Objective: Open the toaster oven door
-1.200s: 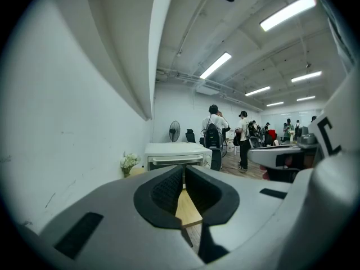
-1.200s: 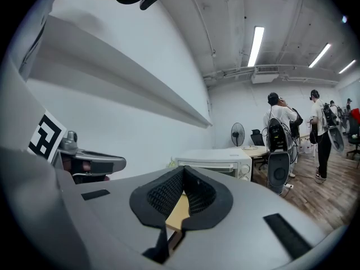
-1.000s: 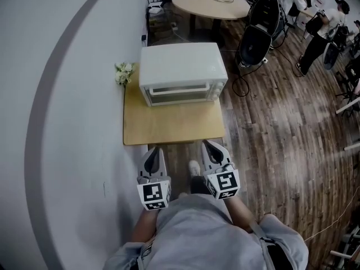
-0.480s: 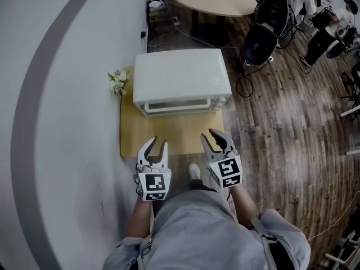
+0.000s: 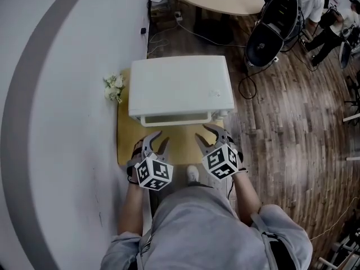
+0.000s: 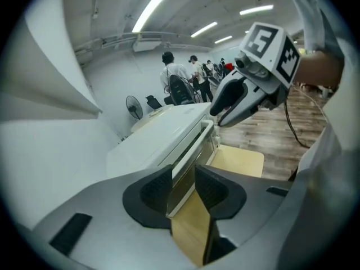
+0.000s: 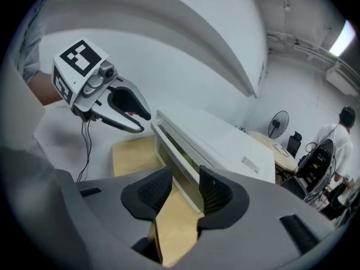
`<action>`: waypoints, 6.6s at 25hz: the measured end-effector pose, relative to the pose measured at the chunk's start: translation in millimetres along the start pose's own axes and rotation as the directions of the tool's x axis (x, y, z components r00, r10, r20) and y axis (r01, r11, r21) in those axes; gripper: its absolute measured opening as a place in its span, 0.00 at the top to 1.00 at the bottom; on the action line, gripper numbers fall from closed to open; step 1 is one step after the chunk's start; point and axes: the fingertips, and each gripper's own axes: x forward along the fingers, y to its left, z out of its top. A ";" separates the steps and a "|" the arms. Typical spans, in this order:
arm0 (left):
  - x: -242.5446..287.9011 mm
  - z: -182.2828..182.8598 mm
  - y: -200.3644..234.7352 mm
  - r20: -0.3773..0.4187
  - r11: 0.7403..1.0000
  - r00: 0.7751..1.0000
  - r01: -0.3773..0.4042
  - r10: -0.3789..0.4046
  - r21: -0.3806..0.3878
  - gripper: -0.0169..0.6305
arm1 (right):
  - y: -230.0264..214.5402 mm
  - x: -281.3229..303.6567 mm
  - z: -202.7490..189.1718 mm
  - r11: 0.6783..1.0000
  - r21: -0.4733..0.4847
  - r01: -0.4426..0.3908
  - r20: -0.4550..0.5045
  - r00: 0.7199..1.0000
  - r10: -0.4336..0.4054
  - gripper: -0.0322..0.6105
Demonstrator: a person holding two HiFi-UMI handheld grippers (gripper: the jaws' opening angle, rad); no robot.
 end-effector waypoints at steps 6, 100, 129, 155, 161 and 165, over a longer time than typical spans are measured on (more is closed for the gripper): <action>33.6 -6.2 13.0 -0.111 0.986 0.993 0.049 -0.031 0.161 0.77 | -6.9 31.7 -7.3 0.978 -0.190 -0.091 -0.140 0.988 0.064 0.73; 59.4 -179.5 -165.4 0.026 0.954 0.990 -0.141 0.139 0.263 0.80 | 147.4 48.9 -199.3 0.872 -0.408 0.268 0.000 0.956 -0.294 0.80; 89.9 -220.3 -195.3 0.114 0.919 0.960 -0.278 0.256 0.281 0.81 | 169.6 81.1 -243.2 0.863 -0.383 0.331 0.080 0.942 -0.326 0.84; -44.5 -121.8 -155.0 0.077 0.970 0.977 -0.209 0.200 0.127 0.92 | 162.9 -54.2 -114.9 0.957 -0.143 0.251 0.060 0.968 -0.245 0.93; -102.5 -77.9 -133.0 0.167 0.974 0.964 -0.185 0.206 -0.132 0.94 | 148.1 -115.5 -71.2 0.955 0.173 0.240 0.153 0.952 -0.267 0.94; -139.4 -58.2 -111.3 0.230 0.929 0.941 -0.165 0.249 -0.331 0.95 | 142.0 -149.0 -45.7 0.915 0.343 0.212 0.227 0.927 -0.300 0.95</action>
